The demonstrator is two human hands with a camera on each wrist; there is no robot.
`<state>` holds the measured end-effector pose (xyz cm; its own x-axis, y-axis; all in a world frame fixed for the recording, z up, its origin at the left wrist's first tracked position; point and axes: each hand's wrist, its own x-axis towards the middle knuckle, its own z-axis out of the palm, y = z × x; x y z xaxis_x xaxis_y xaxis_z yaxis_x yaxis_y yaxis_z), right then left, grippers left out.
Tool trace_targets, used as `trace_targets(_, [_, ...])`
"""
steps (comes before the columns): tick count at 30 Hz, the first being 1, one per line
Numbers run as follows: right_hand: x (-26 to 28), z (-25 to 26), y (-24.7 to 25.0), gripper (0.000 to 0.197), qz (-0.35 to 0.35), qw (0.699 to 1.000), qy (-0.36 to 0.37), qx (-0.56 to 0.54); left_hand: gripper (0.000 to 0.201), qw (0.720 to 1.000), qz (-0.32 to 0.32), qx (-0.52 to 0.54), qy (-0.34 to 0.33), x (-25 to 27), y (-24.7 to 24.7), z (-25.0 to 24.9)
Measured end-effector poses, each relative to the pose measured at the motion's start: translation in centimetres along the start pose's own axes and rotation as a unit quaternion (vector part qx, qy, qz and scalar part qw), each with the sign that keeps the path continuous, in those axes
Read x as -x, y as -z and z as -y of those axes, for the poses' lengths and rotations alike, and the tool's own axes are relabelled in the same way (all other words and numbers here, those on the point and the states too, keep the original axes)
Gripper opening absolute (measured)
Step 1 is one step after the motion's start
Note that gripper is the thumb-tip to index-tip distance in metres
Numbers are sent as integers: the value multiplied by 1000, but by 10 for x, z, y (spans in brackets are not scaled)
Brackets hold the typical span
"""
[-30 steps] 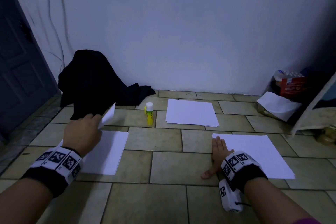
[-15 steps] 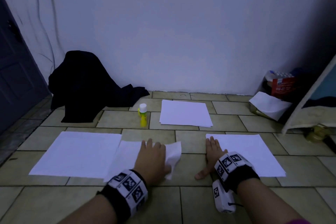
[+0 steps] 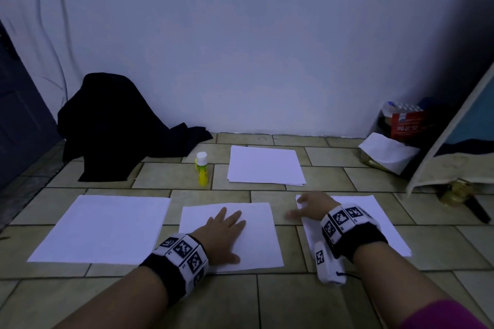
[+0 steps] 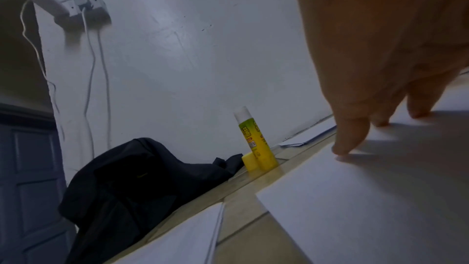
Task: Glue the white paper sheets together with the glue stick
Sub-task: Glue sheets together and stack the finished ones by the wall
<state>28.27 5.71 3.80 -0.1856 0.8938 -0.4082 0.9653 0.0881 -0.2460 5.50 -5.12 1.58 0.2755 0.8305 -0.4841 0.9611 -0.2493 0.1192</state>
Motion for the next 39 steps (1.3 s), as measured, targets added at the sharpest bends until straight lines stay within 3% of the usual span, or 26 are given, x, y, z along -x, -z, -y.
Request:
trace_targets(5, [-5, 26, 4, 30, -154, 971, 58, -172, 85, 1000, -24, 8, 18, -1, -6, 8])
trace_targets(11, [-23, 101, 2, 30, -91, 971, 175, -137, 94, 995, -69, 62, 31, -2, -4, 14])
trace_targets(15, [-43, 146, 0, 32, -58, 975, 184, -109, 95, 996, -60, 54, 29, -8, -14, 22])
trace_targets(22, [-57, 191, 3, 40, -78, 974, 191, -94, 89, 996, -77, 36, 21, -12, -19, 25])
trace_targets(29, [-64, 194, -4, 43, -96, 976, 159, -112, 82, 996, -87, 22, 28, -9, -17, 23])
trace_targets(33, [-55, 175, 5, 37, -102, 956, 146, -233, 88, 995, -89, 47, 18, -10, -18, 27])
trace_targets(37, [-41, 146, 16, 14, 9, 899, 118, -422, 83, 996, -80, 24, 18, -10, -13, 20])
trace_targets(39, [-33, 125, 24, 18, 38, 907, 132, -399, 78, 997, -75, 15, 30, -12, -10, 14])
